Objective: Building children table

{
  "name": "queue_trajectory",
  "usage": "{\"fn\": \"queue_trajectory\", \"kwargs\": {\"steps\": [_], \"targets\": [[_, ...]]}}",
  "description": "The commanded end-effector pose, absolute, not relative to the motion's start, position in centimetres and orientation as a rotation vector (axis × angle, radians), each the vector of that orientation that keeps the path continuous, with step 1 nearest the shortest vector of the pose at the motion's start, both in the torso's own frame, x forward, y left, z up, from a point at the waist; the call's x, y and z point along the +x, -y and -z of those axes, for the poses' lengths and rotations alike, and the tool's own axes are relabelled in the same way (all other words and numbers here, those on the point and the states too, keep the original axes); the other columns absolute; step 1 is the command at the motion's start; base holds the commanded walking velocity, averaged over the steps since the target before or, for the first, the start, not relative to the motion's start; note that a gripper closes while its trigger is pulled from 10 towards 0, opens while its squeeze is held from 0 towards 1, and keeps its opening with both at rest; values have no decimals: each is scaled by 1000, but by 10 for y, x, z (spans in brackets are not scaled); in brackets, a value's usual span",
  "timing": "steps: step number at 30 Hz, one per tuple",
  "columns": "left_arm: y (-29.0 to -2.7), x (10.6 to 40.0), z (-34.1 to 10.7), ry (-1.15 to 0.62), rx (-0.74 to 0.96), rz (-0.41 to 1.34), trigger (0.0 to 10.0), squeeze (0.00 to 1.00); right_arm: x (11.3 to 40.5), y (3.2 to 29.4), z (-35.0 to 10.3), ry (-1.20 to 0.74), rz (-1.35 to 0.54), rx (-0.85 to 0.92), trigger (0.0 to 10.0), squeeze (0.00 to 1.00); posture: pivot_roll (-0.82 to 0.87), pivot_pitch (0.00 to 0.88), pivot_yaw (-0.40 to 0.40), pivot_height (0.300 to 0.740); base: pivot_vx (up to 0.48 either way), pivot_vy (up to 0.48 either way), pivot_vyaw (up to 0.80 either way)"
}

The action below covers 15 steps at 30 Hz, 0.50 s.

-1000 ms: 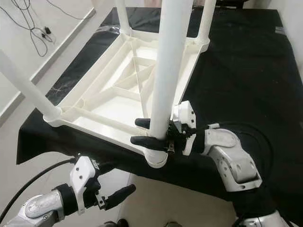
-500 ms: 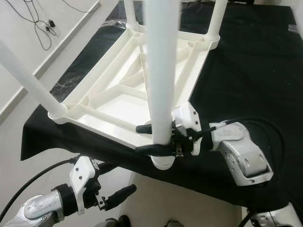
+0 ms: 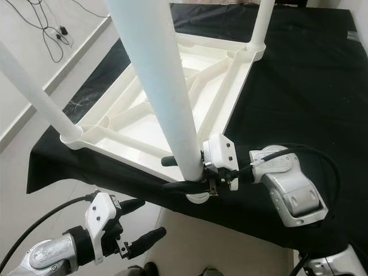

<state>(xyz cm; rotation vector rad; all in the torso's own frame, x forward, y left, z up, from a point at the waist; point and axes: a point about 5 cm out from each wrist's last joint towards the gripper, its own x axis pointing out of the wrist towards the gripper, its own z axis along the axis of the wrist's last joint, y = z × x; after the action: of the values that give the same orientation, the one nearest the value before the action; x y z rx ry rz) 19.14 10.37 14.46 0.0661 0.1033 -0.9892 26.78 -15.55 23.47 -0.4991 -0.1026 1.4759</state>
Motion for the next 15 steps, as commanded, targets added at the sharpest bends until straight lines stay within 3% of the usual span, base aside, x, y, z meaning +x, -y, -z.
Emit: {"fn": "queue_trajectory", "kwargs": {"steps": [1, 9, 15], "targets": [[-104, 186, -140, -140, 74, 1007, 10000, 0, 267, 159, -208, -44, -1459, -438, 10000, 0, -33, 276, 87, 740, 0, 0, 0], [-103, 186, -139, -141, 73, 1008, 10000, 0, 272, 159, -204, -54, -1316, -368, 10000, 0, -41, 278, 80, 740, 0, 0, 0], [-104, 187, -139, -139, 70, 1004, 10000, 0, 270, 160, -195, -100, -1080, -292, 10000, 0, -50, 280, 66, 740, 0, 0, 0]]}}
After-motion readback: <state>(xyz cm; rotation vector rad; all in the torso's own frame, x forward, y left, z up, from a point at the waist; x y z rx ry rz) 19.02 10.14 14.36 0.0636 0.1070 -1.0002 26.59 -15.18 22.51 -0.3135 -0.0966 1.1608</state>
